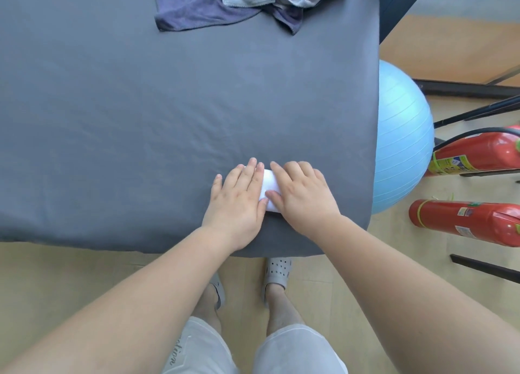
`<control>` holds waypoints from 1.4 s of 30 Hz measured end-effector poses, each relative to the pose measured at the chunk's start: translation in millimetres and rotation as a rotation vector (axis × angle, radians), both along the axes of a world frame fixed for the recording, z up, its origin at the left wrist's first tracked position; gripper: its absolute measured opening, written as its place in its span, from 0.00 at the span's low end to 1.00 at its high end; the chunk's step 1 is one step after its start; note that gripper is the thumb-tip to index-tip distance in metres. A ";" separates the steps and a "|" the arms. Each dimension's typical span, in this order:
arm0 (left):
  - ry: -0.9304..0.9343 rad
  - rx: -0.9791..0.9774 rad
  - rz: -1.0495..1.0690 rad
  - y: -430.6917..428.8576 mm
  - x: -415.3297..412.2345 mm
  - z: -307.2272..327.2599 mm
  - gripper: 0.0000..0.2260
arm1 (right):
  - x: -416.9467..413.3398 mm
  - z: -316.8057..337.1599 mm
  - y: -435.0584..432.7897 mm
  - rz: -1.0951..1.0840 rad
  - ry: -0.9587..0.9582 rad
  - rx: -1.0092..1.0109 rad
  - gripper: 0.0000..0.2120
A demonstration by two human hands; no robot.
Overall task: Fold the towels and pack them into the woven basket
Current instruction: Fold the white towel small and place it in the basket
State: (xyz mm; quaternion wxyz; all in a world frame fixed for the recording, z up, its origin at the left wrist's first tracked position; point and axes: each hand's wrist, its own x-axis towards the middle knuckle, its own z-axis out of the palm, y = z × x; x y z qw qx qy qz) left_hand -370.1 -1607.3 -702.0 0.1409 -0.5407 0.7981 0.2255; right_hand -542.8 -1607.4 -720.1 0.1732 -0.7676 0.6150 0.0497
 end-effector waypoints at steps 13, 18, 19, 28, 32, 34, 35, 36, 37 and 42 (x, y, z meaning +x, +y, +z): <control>0.399 0.401 0.505 -16.3 15.3 130.2 0.13 | -31.8 141.4 7.5 -0.081 -0.421 0.383 0.25; 0.751 0.334 0.722 8.9 46.2 222.7 0.17 | -30.1 237.0 27.8 -0.171 -0.775 0.330 0.22; 0.811 0.314 0.754 13.8 51.0 236.3 0.18 | -26.5 252.1 30.0 -0.176 -0.814 0.315 0.20; 0.979 0.038 0.777 38.7 104.9 309.8 0.15 | 41.8 316.9 33.3 -0.309 -1.068 0.227 0.12; 1.019 -0.128 0.683 30.2 144.1 319.4 0.15 | 88.5 333.4 21.6 -0.338 -1.117 0.197 0.10; 1.059 -0.163 0.669 24.0 170.5 321.4 0.11 | 116.8 341.5 13.6 -0.343 -1.111 0.151 0.11; 1.081 -0.171 0.668 20.7 185.6 322.7 0.09 | 132.4 346.0 9.4 -0.338 -1.108 0.135 0.11; 1.095 -0.174 0.667 17.9 202.8 324.2 0.08 | 149.3 350.4 5.0 -0.333 -1.108 0.125 0.12; 1.109 -0.172 0.662 15.2 221.6 325.7 0.09 | 166.9 354.6 1.1 -0.328 -1.108 0.118 0.12; 1.148 -0.120 0.583 -0.2 332.6 338.5 0.17 | 270.6 369.7 -11.0 -0.310 -1.175 0.113 0.13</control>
